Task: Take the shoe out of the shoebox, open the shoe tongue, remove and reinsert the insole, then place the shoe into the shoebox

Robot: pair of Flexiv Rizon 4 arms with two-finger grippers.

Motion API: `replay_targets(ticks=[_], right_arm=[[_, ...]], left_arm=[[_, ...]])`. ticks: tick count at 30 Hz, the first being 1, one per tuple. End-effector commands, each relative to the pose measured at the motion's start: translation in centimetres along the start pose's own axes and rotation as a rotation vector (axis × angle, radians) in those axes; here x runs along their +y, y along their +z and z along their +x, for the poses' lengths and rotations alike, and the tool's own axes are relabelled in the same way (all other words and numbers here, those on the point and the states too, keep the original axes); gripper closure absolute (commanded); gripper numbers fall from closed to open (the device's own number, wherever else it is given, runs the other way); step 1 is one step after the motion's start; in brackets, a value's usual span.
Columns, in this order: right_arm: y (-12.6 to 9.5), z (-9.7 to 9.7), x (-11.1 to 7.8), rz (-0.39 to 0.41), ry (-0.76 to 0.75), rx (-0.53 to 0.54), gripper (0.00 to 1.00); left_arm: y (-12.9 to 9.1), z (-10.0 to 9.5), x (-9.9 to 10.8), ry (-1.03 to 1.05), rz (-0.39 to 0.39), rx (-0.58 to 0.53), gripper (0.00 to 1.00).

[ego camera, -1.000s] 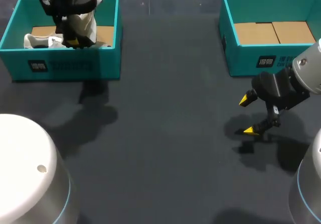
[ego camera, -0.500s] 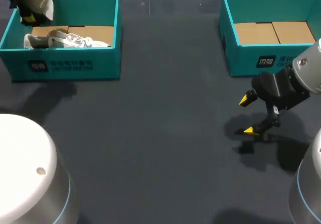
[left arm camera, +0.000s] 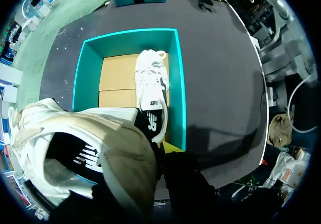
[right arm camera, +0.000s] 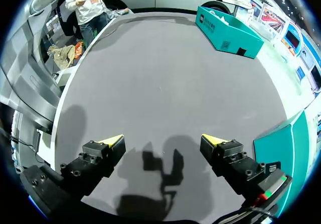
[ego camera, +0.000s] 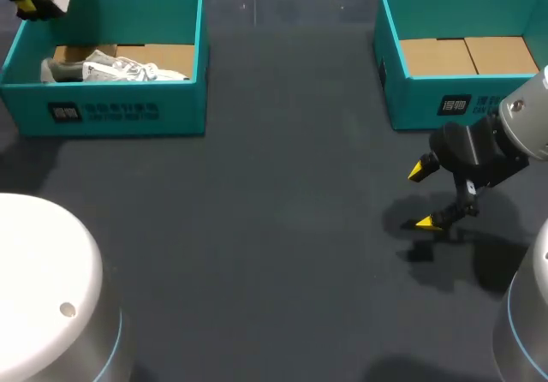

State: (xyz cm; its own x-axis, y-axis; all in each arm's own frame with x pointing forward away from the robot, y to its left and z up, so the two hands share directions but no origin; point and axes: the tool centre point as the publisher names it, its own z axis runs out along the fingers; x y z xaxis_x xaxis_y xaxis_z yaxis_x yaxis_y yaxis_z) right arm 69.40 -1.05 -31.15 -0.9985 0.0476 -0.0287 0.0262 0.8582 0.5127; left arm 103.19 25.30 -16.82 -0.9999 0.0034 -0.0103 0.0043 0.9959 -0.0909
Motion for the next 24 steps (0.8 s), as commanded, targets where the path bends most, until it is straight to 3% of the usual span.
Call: replay_targets(ticks=[1, 7, 11, 15, 18, 24], right_arm=[[0.0, 0.1, 0.0, 0.002, 0.000, -0.002, 0.00], [0.0, 0.1, 0.0, 0.002, 0.000, -0.002, 0.00], [0.0, 0.1, 0.0, 0.002, 0.000, -0.002, 0.00], [0.0, 0.1, 0.0, 0.002, 0.000, -0.002, 0.00], [0.0, 0.1, 0.0, 0.002, 0.000, -0.002, 0.00], [0.0, 0.1, 0.0, 0.002, 0.000, -0.002, 0.00]], left_arm=[[-0.3, -0.5, -0.1, 0.001, -0.002, 0.031, 1.00], [-0.7, -4.1, 2.5, -0.007, 0.002, 0.002, 1.00], [-0.7, -5.5, 3.9, 0.066, 0.001, 0.014, 1.00], [-0.4, -6.0, 4.8, 0.374, -0.007, 0.082, 1.00], [0.2, -5.8, 6.0, 0.645, -0.163, 0.025, 1.00], [0.2, -5.8, 6.0, 0.645, -0.163, 0.025, 1.00]])
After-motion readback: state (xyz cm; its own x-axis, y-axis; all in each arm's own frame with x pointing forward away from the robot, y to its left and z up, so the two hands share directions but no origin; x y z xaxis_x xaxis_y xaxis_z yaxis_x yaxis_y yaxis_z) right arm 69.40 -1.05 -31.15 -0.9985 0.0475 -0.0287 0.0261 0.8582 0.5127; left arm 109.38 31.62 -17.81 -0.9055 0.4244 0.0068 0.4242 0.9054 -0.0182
